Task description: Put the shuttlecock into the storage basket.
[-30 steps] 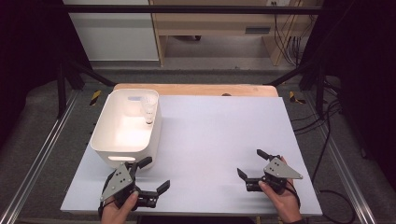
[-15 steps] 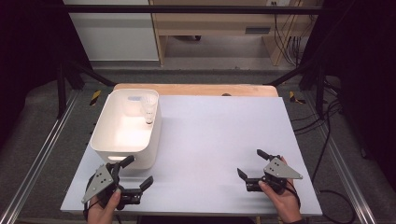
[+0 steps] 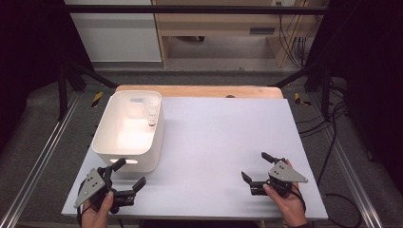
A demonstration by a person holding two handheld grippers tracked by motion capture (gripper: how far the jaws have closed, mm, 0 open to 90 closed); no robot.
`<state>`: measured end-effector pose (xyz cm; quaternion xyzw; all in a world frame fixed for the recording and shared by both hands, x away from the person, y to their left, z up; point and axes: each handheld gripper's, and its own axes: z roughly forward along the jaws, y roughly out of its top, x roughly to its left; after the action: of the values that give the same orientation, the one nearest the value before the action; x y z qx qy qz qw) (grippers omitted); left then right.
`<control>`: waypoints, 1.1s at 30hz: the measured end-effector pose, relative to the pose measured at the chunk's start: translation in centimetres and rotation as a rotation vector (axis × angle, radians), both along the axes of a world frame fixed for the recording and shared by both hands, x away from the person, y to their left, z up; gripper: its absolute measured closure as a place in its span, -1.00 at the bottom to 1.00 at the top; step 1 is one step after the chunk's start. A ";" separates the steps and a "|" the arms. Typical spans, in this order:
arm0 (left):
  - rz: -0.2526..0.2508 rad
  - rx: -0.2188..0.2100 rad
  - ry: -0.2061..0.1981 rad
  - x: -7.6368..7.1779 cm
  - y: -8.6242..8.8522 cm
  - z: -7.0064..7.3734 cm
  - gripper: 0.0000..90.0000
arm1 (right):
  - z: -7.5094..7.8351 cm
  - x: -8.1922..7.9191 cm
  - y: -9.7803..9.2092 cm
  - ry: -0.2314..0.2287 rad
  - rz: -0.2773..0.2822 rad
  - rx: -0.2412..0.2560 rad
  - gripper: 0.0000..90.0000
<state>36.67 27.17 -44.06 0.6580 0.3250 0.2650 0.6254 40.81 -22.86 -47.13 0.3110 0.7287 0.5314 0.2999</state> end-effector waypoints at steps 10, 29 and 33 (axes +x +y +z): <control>0.051 -0.012 -0.007 0.1 1.2 -0.5 -0.94 | 0.1 -0.2 -0.6 -0.008 -0.013 0.002 -0.94; 0.075 -0.043 -0.039 0.0 2.5 -1.5 -0.94 | 0.2 -0.8 -3.7 -0.074 -0.071 0.058 -0.94; 0.075 -0.051 -0.040 0.1 2.4 -1.6 -0.94 | 0.0 -0.6 -3.7 -0.059 -0.080 0.066 -0.94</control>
<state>36.80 29.62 -45.65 0.6237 0.3435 0.2931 0.6381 40.19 -26.59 -47.09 0.3340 0.6883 0.5518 0.3320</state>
